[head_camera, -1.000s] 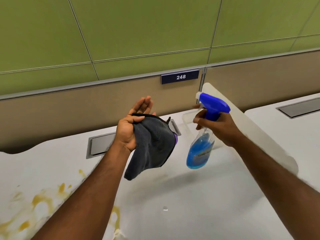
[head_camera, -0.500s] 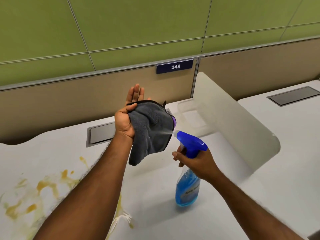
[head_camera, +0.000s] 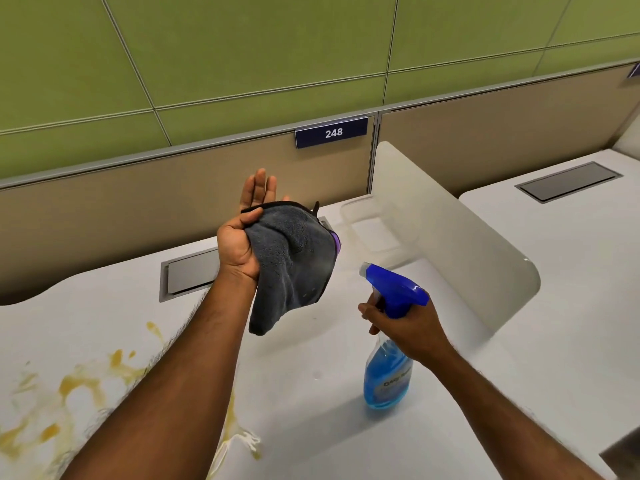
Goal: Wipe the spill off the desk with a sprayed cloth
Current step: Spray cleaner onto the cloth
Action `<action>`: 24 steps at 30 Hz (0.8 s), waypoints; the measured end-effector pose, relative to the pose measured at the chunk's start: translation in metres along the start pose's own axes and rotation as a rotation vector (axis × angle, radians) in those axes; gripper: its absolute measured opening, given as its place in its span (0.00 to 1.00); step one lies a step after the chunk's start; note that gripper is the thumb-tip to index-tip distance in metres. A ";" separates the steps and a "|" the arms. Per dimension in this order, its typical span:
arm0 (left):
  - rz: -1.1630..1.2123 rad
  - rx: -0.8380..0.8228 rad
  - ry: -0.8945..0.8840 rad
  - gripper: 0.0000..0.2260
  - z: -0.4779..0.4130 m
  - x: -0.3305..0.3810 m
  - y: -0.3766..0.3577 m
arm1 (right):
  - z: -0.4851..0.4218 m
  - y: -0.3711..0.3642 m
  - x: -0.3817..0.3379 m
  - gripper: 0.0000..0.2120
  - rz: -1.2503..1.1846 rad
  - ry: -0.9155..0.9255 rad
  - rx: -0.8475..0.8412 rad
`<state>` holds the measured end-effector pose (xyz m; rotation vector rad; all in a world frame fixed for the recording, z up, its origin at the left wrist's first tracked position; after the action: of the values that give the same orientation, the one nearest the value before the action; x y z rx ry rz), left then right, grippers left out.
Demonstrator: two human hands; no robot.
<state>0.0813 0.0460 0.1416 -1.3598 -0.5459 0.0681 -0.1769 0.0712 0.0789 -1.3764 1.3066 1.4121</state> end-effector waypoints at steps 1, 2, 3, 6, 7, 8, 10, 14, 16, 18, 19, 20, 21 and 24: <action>0.005 0.004 0.000 0.24 0.000 0.000 -0.001 | 0.000 0.002 0.002 0.08 0.002 -0.015 0.010; 0.008 0.010 0.000 0.24 0.000 -0.001 -0.001 | 0.000 0.004 0.005 0.08 -0.007 -0.032 0.021; 0.007 0.015 -0.001 0.24 0.000 -0.001 -0.001 | -0.001 0.006 0.005 0.09 -0.025 -0.041 0.026; -0.001 0.013 0.002 0.26 -0.001 -0.002 -0.001 | -0.002 0.007 0.003 0.14 -0.053 -0.018 -0.022; -0.004 0.010 0.006 0.25 -0.002 -0.003 -0.001 | -0.003 0.006 0.004 0.15 -0.040 -0.015 -0.041; -0.013 0.011 0.007 0.25 -0.002 -0.004 0.000 | -0.004 0.007 0.005 0.16 -0.023 -0.012 -0.053; -0.041 0.018 0.005 0.25 -0.002 -0.006 0.000 | -0.008 0.009 0.009 0.17 -0.005 -0.012 -0.049; -0.104 -0.001 0.011 0.25 -0.001 -0.012 0.001 | -0.020 0.015 0.013 0.15 0.004 -0.006 -0.015; -0.138 -0.010 0.011 0.25 -0.002 -0.015 0.001 | -0.029 0.018 0.013 0.13 0.027 0.011 0.007; -0.167 -0.013 0.011 0.25 -0.002 -0.018 0.002 | -0.038 0.023 0.013 0.13 0.047 0.030 0.047; -0.176 -0.016 0.012 0.25 -0.002 -0.020 0.002 | -0.044 0.026 0.013 0.12 0.056 0.040 0.071; -0.181 -0.019 0.017 0.25 -0.002 -0.022 0.003 | -0.049 0.029 0.013 0.12 0.063 0.048 0.095; -0.186 -0.022 0.021 0.25 -0.002 -0.024 0.003 | -0.055 0.031 0.014 0.12 0.067 0.050 0.117; -0.201 -0.025 0.027 0.25 -0.003 -0.028 0.005 | -0.074 0.036 0.020 0.12 0.080 0.044 0.176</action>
<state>0.0594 0.0349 0.1276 -1.3214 -0.6594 -0.1212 -0.1986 -0.0104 0.0727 -1.2563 1.4922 1.2919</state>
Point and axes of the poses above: each hand's wrist, its own z-axis away from the middle knuckle, its own y-axis out of the back of the hand, x = y × z, the point moved 9 cm from there along -z, towards the middle knuckle, and after that the axes turned 11 degrees about x, right-handed, at the moved point
